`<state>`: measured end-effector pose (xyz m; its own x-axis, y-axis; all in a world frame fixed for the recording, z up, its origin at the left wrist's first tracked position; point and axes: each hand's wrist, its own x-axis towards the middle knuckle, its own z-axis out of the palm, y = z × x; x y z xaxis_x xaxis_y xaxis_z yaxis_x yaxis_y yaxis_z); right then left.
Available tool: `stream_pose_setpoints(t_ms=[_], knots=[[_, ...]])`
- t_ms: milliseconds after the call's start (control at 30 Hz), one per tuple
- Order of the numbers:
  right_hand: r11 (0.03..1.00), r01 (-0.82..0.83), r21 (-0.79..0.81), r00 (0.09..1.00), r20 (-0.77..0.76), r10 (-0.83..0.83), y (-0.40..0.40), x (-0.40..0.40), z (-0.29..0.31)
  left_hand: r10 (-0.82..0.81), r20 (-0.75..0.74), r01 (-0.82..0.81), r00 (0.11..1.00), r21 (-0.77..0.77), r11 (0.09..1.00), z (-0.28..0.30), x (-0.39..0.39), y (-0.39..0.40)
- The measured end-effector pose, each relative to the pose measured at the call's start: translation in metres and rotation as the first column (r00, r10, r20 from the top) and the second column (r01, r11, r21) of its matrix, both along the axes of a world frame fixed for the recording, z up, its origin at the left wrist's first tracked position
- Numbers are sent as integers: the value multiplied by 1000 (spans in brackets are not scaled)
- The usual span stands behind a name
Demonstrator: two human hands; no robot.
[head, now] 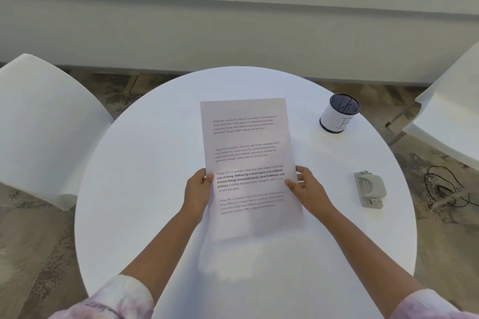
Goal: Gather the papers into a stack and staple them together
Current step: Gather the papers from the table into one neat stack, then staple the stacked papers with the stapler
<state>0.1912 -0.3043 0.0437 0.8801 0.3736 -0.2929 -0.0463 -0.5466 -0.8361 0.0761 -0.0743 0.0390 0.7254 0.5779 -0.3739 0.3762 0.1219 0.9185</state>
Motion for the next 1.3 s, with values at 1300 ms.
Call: stream_pose_setpoints(t_ms=[1300], knots=[[761, 643, -84, 764, 6, -645, -122, 36, -31, 6, -179, -46, 984, -224, 973, -33, 1, -35]])
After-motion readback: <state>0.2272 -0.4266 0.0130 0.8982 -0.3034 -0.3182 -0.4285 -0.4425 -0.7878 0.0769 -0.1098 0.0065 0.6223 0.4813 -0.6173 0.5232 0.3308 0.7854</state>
